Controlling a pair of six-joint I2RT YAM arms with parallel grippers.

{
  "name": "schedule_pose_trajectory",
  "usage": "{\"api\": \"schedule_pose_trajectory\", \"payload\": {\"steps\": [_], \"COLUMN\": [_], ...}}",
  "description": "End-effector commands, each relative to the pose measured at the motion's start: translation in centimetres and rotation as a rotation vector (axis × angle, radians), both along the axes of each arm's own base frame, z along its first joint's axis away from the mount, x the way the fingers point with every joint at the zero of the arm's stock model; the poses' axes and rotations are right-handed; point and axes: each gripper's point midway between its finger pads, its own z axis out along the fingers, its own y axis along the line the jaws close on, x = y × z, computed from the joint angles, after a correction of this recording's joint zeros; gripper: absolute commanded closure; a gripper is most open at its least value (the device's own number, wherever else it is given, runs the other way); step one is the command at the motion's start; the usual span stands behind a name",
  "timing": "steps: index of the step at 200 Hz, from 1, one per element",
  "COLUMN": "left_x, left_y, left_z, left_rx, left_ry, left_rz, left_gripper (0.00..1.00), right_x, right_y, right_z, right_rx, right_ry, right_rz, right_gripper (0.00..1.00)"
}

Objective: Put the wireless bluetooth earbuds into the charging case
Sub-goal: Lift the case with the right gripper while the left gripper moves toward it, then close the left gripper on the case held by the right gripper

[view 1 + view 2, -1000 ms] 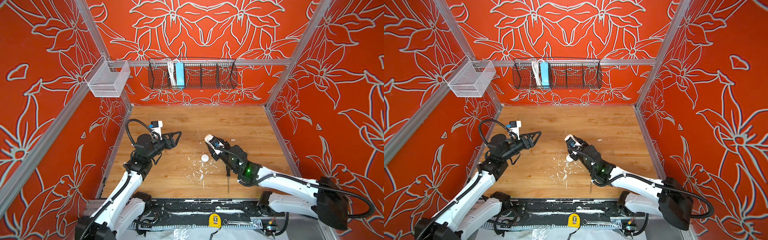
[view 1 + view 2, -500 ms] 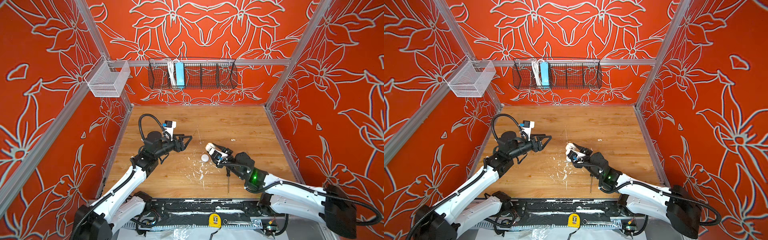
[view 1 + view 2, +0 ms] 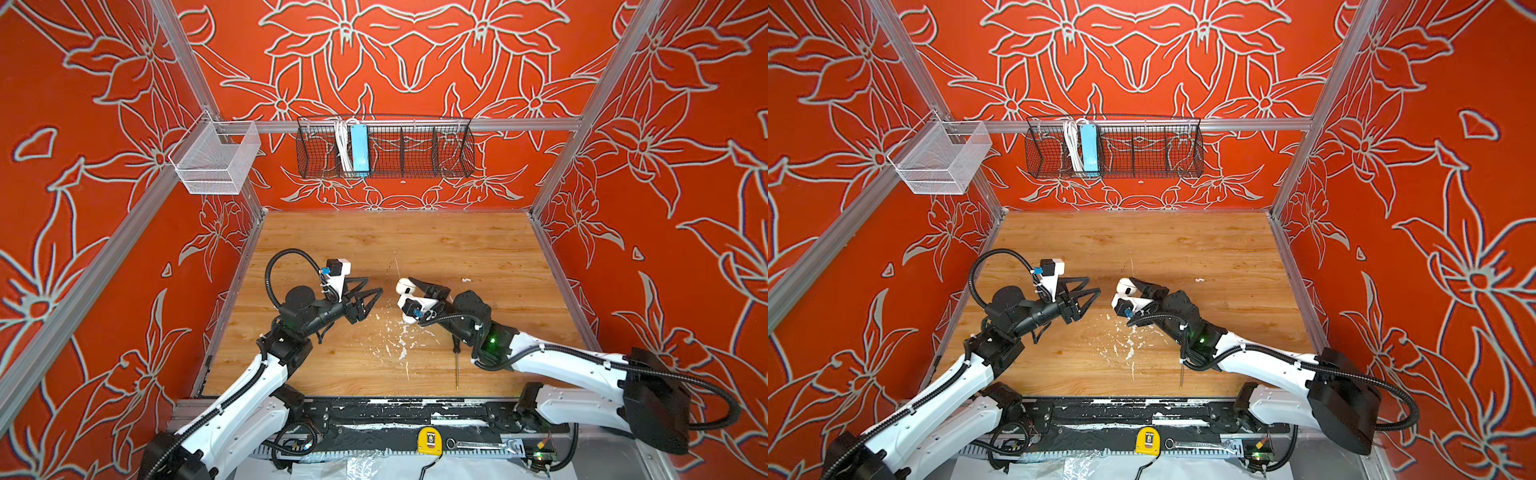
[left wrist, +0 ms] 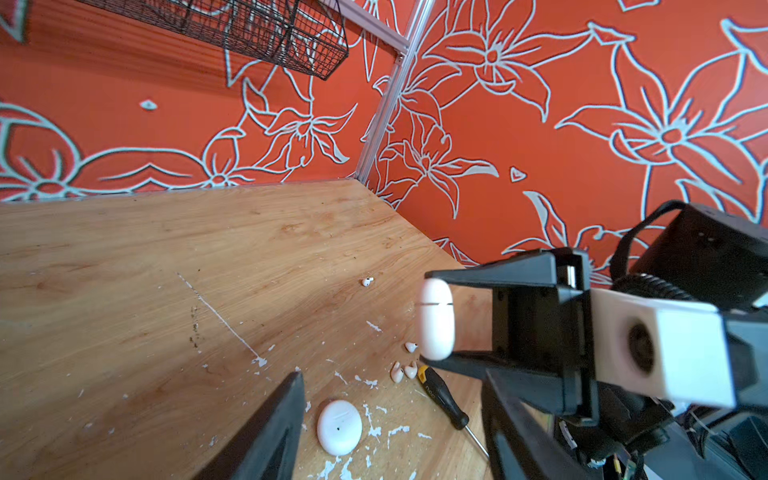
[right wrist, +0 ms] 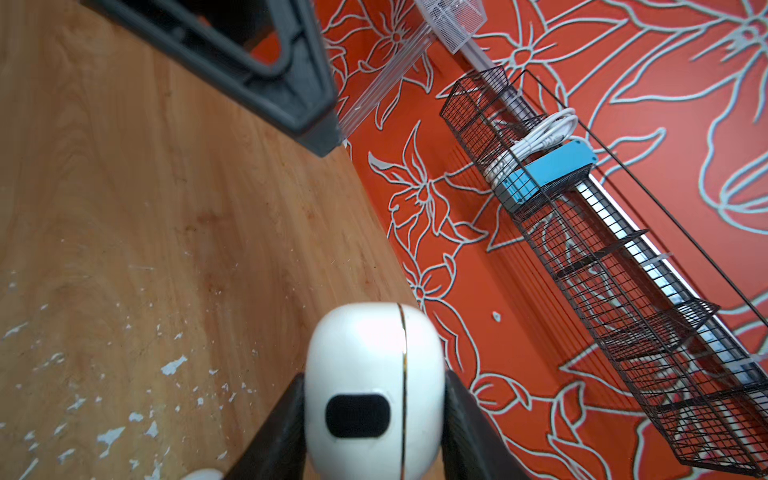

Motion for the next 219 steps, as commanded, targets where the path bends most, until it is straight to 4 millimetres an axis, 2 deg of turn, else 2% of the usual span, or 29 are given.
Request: {"api": "schedule_pose_trajectory", "payload": {"steps": [1, 25, 37, 41, 54, 79, 106, 130, 150, 174, 219], "left_x": [-0.3, -0.1, 0.0, 0.5, 0.5, -0.5, -0.5, -0.6, -0.5, -0.1, -0.4], "left_y": [-1.4, -2.7, -3.1, -3.4, -3.8, -4.7, -4.6, -4.7, -5.2, -6.3, -8.7], "left_z": [1.7, 1.2, 1.2, 0.3, 0.0, 0.0, -0.2, 0.0, -0.3, -0.9, -2.5], "left_rx": [0.0, 0.006, 0.016, 0.03, 0.039, 0.05, 0.072, 0.072, 0.074, 0.103, 0.166], "left_ry": [-0.059, -0.009, 0.011, 0.043, 0.054, 0.035, 0.018, 0.014, 0.032, 0.08, 0.109], "left_rz": [-0.088, -0.161, -0.184, -0.187, -0.207, -0.261, -0.231, -0.237, -0.252, -0.281, -0.343], "left_gripper": [0.35, 0.41, 0.42, 0.42, 0.4, 0.39, 0.37, 0.37, 0.37, 0.42, 0.42], "right_x": [-0.6, -1.8, -2.4, -2.6, -2.9, -2.2, -0.3, -1.2, -2.0, -2.0, -2.1], "right_y": [-0.3, -0.8, -0.6, -0.5, -0.2, -0.4, -2.2, -2.3, -2.3, -2.3, -2.3], "right_z": [1.0, 0.3, -0.2, -0.4, -0.8, -1.0, 0.8, 1.1, 0.3, 0.2, 0.3], "right_rx": [0.032, 0.05, 0.042, 0.04, 0.037, 0.034, 0.125, 0.156, 0.148, 0.145, 0.143], "right_ry": [-0.052, -0.072, -0.082, -0.086, -0.09, -0.08, -0.04, -0.043, -0.057, -0.043, -0.045], "right_rz": [0.011, 0.052, 0.089, 0.101, 0.13, 0.087, -0.071, -0.033, 0.005, 0.002, 0.008], "right_gripper": [0.95, 0.93, 0.93, 0.93, 0.93, 0.94, 0.94, 0.94, 0.94, 0.94, 0.94]}}
